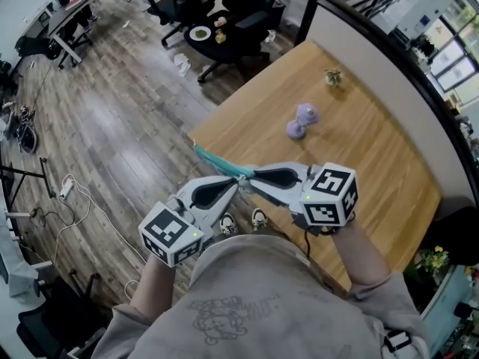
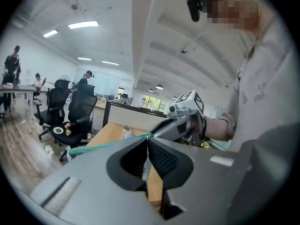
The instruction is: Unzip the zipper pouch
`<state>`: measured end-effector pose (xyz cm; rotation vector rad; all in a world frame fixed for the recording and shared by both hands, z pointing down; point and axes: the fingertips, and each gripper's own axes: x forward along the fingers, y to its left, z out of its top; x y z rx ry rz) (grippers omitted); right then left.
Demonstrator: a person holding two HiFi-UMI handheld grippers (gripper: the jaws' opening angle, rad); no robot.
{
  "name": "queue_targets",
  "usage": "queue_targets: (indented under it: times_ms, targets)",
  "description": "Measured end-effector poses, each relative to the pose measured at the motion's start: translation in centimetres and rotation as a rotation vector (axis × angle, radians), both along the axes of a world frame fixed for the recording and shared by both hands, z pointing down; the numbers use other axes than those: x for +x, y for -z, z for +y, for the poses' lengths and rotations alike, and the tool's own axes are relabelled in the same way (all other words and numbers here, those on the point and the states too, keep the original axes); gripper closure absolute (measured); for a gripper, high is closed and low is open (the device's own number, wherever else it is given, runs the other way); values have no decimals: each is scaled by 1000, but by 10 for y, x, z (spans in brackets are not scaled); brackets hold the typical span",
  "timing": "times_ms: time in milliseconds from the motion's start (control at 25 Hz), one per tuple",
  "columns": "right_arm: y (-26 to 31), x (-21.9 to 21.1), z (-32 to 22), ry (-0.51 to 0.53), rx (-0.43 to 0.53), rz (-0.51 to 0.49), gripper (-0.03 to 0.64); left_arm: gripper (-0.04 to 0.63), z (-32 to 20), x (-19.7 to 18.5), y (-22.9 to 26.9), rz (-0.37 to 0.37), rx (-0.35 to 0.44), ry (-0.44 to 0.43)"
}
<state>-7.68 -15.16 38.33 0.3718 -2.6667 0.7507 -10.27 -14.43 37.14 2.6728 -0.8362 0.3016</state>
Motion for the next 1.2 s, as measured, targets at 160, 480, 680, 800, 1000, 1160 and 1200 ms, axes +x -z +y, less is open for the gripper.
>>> queue_targets:
  times_ms: [160,480,680,800,1000,1160,1200]
  targets:
    - [-3,2,-3,-15,18,15,561,591,-7,-4,-4,-12,-28,44]
    - [4,11,-7,-9,52,33,565,589,-31,-47,-9,-98,-21,146]
    - [10,25,-12,-14,58,26,565,589,-45,-77,-11,-128,-17,214]
    - [11,33,-14,-19,58,28,565,589,-49,-93,-12,-126,-16,263]
    - [14,35,-16,-10,51,11,565,586,-51,-107,-18,-106,-42,309]
    - [23,33,-19,-30,68,-20,565,584,-50,-106,-16,-94,-26,351]
    - [26,32,-22,-43,83,-26,565,583,-51,-107,-13,-90,-16,362]
